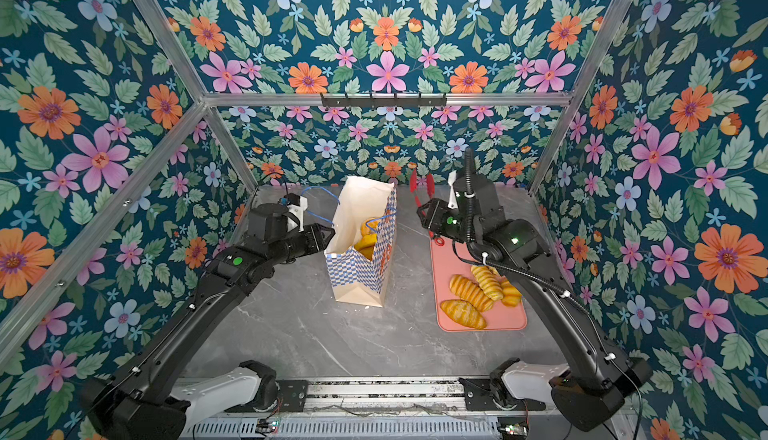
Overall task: Place the fake bread into the paper bag
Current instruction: 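Move the open tongs back over the pink tray with the right gripper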
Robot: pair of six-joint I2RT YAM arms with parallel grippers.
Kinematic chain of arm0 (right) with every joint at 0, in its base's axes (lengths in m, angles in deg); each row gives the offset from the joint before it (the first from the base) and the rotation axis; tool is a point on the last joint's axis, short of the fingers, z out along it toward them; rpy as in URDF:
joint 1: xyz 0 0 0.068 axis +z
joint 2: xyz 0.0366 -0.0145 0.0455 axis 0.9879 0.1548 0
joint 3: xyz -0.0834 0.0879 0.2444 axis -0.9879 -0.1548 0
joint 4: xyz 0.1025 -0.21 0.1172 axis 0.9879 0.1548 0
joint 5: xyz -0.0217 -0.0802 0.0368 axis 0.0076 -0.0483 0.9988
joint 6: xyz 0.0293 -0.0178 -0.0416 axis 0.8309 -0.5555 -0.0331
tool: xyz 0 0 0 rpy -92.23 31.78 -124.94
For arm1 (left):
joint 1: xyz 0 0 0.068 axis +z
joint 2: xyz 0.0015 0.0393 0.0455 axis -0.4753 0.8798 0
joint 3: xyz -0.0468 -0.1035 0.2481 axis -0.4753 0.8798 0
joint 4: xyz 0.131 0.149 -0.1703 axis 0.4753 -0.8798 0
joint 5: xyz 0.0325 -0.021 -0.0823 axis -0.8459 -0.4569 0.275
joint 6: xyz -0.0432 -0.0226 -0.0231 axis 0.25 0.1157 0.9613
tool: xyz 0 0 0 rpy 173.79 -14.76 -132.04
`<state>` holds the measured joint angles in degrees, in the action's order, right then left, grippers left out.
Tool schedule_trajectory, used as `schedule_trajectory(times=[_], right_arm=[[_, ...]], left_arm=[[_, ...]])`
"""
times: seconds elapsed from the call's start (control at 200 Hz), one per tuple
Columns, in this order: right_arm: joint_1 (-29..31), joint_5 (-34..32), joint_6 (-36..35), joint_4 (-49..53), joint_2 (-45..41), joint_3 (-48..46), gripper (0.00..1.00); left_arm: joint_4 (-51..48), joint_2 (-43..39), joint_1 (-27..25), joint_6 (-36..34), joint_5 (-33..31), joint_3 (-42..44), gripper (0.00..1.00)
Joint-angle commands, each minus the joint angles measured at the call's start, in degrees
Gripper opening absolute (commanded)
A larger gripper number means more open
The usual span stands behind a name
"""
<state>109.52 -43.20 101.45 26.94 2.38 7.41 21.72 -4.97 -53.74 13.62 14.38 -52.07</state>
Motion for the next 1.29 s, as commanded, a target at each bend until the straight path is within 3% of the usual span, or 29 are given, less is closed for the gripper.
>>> schedule_trajectory(times=[0.0, 0.225, 0.48, 1.29], right_arm=[[-4.5, 3.6, -0.9, 2.0, -3.6, -3.6, 0.47], [-19.0, 12.6, -2.0, 5.7, -11.0, -15.9, 0.47], [-28.3, 16.8, -4.3, 7.8, -15.0, -26.5, 0.47], [-29.1, 13.7, -6.5, 23.5, -22.8, -27.6, 0.47]], left_arm=[[-1.0, 0.3, 0.0, -1.6, -0.2, -1.0, 0.43], [-2.1, 1.5, 0.0, -3.3, -0.2, -2.1, 0.43], [-1.9, 2.2, 0.0, -4.7, 0.4, -1.9, 0.42], [1.7, 2.4, 0.0, -7.9, 0.0, -0.6, 0.39]])
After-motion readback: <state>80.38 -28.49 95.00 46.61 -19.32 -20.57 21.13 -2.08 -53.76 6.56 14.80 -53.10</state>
